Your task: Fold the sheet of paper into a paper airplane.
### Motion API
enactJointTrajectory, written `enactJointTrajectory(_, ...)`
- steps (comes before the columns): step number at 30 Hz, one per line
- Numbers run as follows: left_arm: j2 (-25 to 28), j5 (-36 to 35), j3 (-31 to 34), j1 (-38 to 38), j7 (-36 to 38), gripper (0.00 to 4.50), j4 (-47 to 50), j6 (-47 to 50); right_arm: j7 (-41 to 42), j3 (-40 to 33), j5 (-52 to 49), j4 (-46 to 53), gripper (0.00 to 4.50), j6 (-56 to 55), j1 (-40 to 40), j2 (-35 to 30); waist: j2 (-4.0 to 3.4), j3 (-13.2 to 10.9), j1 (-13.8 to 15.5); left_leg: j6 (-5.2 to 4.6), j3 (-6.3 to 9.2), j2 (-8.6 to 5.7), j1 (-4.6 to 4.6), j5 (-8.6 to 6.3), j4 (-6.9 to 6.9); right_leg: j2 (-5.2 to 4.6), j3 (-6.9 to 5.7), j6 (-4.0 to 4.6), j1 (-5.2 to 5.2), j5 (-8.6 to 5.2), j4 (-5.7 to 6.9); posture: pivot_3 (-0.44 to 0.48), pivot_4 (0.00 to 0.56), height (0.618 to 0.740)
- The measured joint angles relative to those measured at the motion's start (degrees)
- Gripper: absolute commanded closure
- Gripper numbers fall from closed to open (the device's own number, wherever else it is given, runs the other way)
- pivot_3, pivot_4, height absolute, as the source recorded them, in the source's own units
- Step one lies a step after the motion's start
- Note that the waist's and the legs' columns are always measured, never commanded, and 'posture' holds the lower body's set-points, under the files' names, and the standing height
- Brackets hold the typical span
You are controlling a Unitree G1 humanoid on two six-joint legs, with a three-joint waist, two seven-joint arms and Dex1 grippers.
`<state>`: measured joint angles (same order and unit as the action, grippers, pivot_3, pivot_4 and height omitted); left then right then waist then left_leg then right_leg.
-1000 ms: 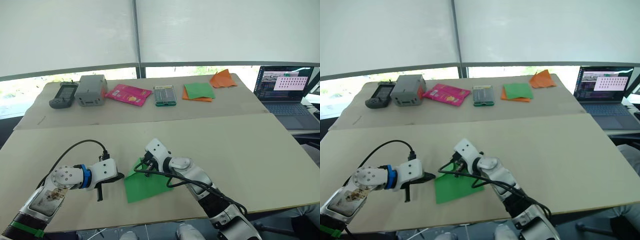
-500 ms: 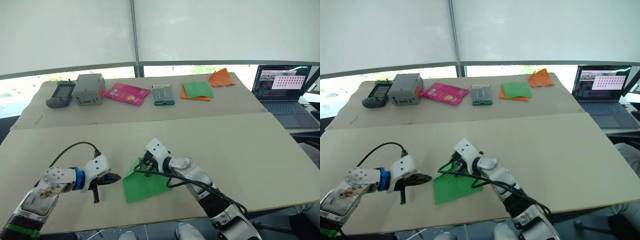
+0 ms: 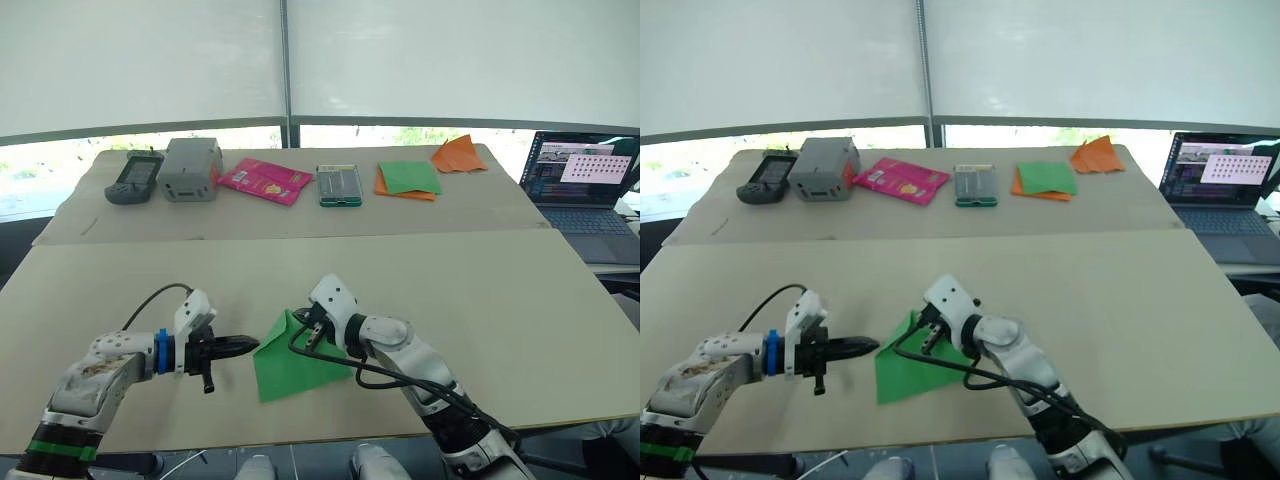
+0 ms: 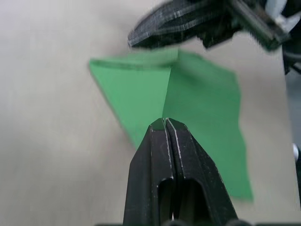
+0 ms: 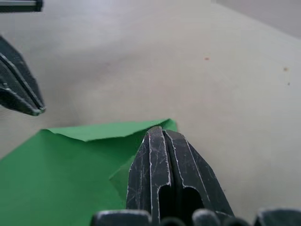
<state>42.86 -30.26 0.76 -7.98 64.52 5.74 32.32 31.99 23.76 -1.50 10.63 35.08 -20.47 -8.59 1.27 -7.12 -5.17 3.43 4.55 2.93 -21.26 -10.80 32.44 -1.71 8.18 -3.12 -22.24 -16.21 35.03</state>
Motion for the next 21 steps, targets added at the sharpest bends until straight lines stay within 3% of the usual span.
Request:
enactJointTrajectory(13, -8.4, 11.0, -10.1, -7.4, 0.3, 4.45, -12.0, -11.9, -1.4, -0.9, 0.1, 4.4, 4.50, 3.3, 5.7, -3.0, 0.07, 0.0, 1.2, -0.01, 0.00, -0.02, -0.12, 0.01, 0.26, 0.02, 0.02, -0.05, 0.03, 0.04, -0.02, 0.000, 0.150, 0.740)
enactJointTrajectory(21, -8.4, 14.5, -11.9, -8.3, 1.5, 4.45, -15.6, -18.9, -2.5, -7.3, -3.0, 16.1, 4.50, 9.3, 11.3, -6.7, -0.14, 0.2, 1.4, 0.00, 0.00, -0.04, -0.08, 0.00, 0.28, 0.00, 0.05, -0.06, 0.09, 0.04, -0.02, 0.000, 0.150, 0.740)
